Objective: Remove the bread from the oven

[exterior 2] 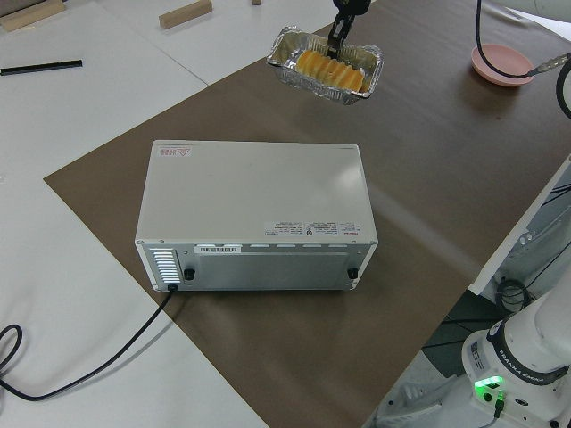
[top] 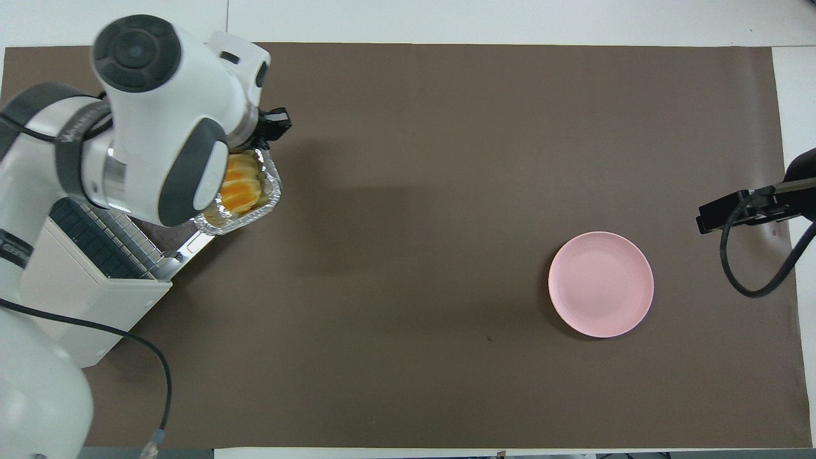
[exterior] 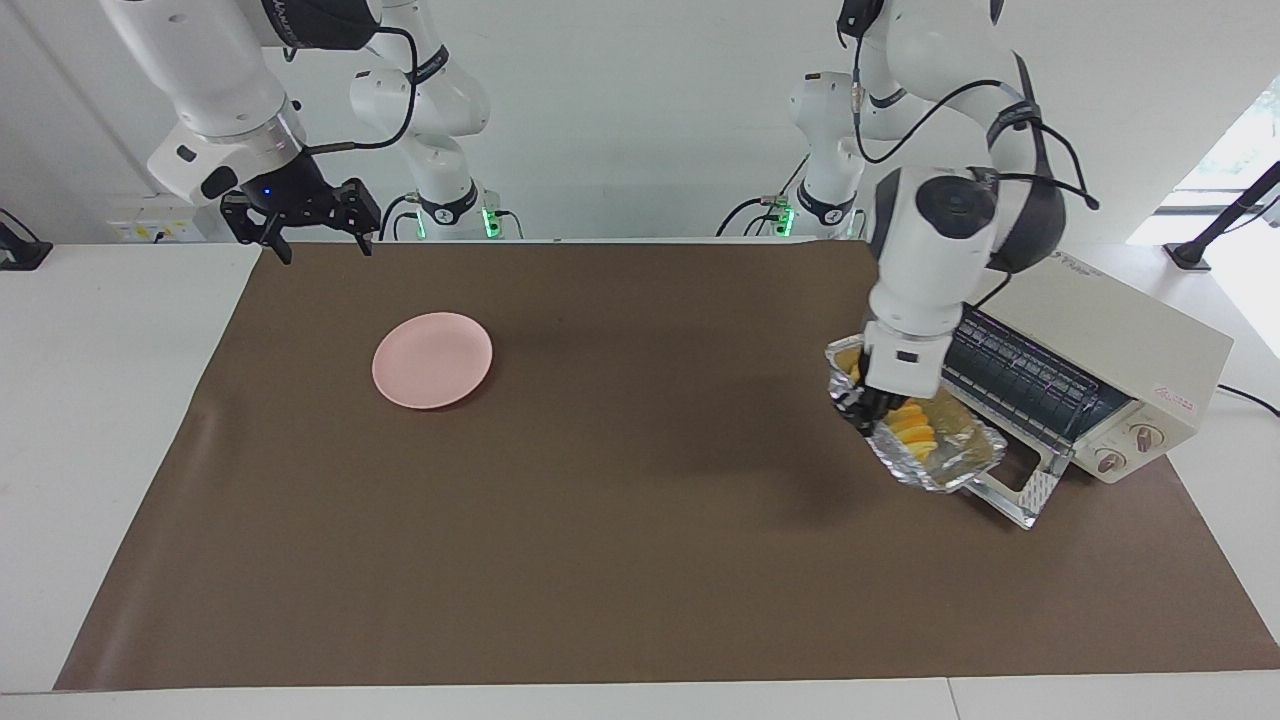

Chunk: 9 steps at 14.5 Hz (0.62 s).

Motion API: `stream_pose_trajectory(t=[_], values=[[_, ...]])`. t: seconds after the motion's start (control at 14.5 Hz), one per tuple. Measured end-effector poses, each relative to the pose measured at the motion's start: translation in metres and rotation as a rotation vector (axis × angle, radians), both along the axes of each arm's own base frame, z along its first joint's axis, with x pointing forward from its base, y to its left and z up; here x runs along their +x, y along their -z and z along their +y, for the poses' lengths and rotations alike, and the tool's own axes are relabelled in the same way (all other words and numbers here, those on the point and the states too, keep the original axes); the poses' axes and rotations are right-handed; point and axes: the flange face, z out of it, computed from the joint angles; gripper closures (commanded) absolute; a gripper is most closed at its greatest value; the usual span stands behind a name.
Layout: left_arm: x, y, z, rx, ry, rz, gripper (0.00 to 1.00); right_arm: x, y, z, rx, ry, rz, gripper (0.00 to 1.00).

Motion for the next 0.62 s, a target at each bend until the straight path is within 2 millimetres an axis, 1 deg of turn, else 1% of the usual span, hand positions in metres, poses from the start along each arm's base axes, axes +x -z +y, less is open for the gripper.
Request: stream_pose_trajectory(t=[0.07, 0.14, 0.21, 0.34, 0.41, 0.48, 0.62], values=[[-0.020, 0.008, -0.043, -0.006, 0.061, 0.016, 1.00, 0.000, 0.000, 0.000, 0.000, 0.000, 0.000, 0.00], [-0.039, 0.020, -0.079, -0.012, 0.107, 0.040, 1.00, 0.000, 0.000, 0.000, 0.000, 0.000, 0.000, 0.00], [-0.054, 0.037, -0.107, -0.009, 0.146, 0.067, 1.00, 0.000, 0.000, 0.000, 0.000, 0.000, 0.000, 0.00], [-0.081, 0.075, -0.155, 0.014, 0.222, 0.112, 1.00, 0.000, 0.000, -0.002, 0.000, 0.004, 0.000, 0.00], [-0.091, 0.089, -0.173, 0.024, 0.250, 0.124, 1.00, 0.000, 0.000, -0.004, 0.000, 0.007, 0.000, 0.00], [-0.099, 0.099, -0.185, 0.030, 0.271, 0.131, 1.00, 0.000, 0.000, -0.005, 0.000, 0.009, 0.000, 0.00], [-0.110, 0.111, -0.202, 0.029, 0.298, 0.129, 1.00, 0.000, 0.000, -0.006, 0.000, 0.012, 0.000, 0.00]])
